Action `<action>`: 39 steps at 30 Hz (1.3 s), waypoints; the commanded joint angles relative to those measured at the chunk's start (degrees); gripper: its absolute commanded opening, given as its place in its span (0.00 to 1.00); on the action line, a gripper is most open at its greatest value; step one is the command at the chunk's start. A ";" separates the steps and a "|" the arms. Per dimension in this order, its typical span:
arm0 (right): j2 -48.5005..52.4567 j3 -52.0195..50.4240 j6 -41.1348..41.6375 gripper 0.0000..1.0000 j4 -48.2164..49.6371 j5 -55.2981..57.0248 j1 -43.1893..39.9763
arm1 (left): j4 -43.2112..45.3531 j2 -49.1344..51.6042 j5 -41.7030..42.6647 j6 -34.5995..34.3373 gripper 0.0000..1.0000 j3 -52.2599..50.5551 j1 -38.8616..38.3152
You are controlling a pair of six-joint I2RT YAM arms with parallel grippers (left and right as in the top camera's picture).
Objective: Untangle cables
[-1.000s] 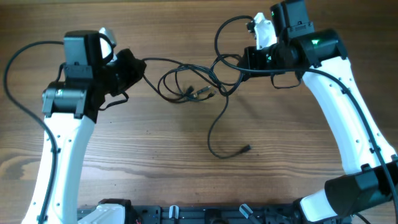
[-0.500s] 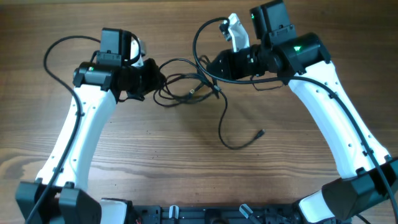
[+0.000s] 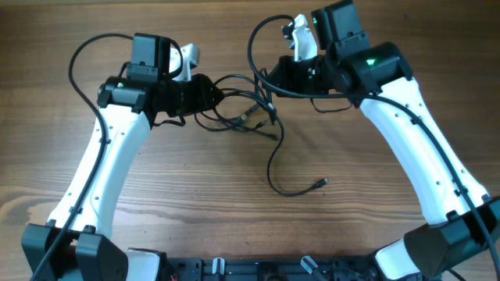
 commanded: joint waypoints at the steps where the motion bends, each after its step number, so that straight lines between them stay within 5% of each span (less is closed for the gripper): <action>1: 0.15 -0.31 -1.33 0.04 0.22 1.57 0.68 | -0.07 0.22 -6.56 -5.22 0.04 0.57 -0.22; 8: 1.64 -0.31 -3.17 0.04 -1.27 2.38 0.70 | 6.29 -4.04 -5.92 -6.08 0.04 0.59 -0.13; 11: 1.64 -0.31 -7.21 0.04 1.31 -5.51 0.70 | 6.73 -4.17 -2.60 -6.03 0.51 0.57 -0.22; 12: 1.64 -0.31 -9.79 0.04 1.70 -8.28 0.70 | 7.39 -4.17 -2.60 -6.03 0.60 0.57 -0.20; 16: 1.64 -0.31 -21.75 0.04 0.22 -19.87 0.70 | 13.33 -4.17 1.36 -5.14 0.70 0.57 -0.20; 25: 1.60 -0.28 -37.16 0.04 -4.81 -28.79 0.68 | 5.97 -4.07 19.41 26.43 0.73 0.57 5.33; 38: 1.60 -0.31 -34.97 0.04 -5.22 -26.75 0.35 | -12.37 -3.41 18.88 43.80 0.71 0.57 5.49; 39: 1.60 -0.31 -29.94 0.04 -4.22 -21.53 0.35 | -12.44 -3.41 17.25 43.78 0.70 0.57 5.49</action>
